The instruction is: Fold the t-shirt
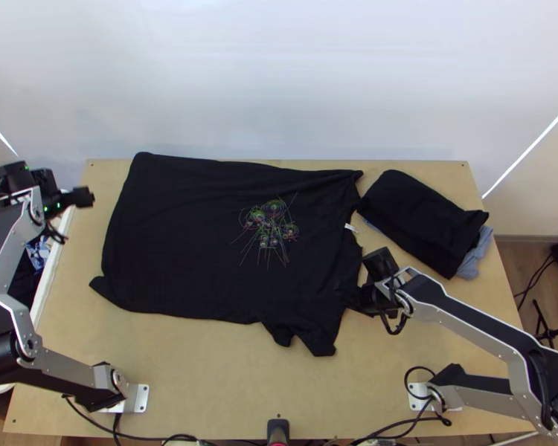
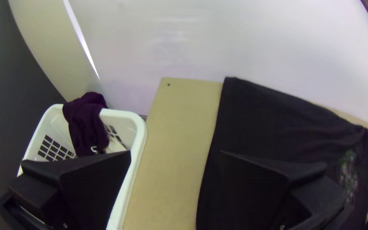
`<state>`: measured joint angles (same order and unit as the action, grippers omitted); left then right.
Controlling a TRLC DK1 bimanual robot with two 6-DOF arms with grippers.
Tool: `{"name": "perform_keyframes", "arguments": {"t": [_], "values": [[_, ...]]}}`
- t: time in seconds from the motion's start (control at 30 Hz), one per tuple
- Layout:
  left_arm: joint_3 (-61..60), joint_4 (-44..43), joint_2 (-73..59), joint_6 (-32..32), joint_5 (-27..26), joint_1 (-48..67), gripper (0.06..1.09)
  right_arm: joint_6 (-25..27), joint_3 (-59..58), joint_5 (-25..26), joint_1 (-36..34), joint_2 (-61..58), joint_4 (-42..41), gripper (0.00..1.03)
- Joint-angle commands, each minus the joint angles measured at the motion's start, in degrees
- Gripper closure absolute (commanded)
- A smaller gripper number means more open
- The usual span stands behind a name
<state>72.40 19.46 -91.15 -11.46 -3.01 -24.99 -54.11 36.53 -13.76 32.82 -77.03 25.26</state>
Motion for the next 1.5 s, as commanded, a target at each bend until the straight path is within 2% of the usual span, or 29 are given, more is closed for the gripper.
{"name": "perform_keyframes", "arguments": {"t": [0.0, 0.07, 0.1, 0.23, 0.33, 0.4, 0.57, 0.9, 0.97, 1.33, 1.47], "values": [[-3.9, 10.3, 2.5, -14.6, -11.8, -8.1, 0.10, 0.3, -1.3, 3.7, 2.5, 1.3, -2.6, 1.00], [-4.4, 16.4, 2.2, -20.7, -16.2, -12.2, 0.10, 0.2, -1.6, 4.1, 2.6, 1.3, -2.6, 1.00], [-4.8, 18.9, 1.9, -24.8, -16.4, -13.9, 0.10, 0.1, -1.6, 4.2, 2.5, 1.4, -2.6, 1.00], [-5.1, 26.9, -0.1, -34.8, -16.5, -18.6, 0.10, 0.1, -1.8, 4.4, 2.1, 1.4, -2.9, 1.00], [-5.5, 28.2, -2.5, -40.8, -18.6, -20.6, 0.10, 0.1, -2.1, 4.4, 2.0, 1.4, -3.7, 1.00], [-4.0, 30.7, -6.0, -41.9, -18.9, -21.2, 0.10, 0.1, -2.1, 4.4, 1.7, 1.4, -3.7, 1.00], [-0.9, 39.7, -13.5, -54.2, -24.4, -26.4, 0.10, 0.2, -2.2, 4.4, 0.7, 1.4, -3.8, 1.00], [-1.2, 42.9, -13.5, -57.9, -26.2, -26.1, 0.11, -0.3, -2.3, 4.4, 0.2, 0.7, -5.0, 1.00], [-1.4, 44.0, -13.1, -58.7, -26.8, -25.5, 0.16, -0.3, -2.3, 4.4, 0.2, 0.7, -5.1, 1.00], [-2.9, 48.3, -11.9, -61.5, -28.9, -21.9, 0.16, -0.2, -2.3, 4.5, 0.2, 0.0, -5.7, 1.00], [-5.3, 48.4, -10.8, -63.4, -28.7, -20.7, 0.21, -0.1, -2.3, 4.5, 0.1, 0.0, -5.7, 1.00]]}}
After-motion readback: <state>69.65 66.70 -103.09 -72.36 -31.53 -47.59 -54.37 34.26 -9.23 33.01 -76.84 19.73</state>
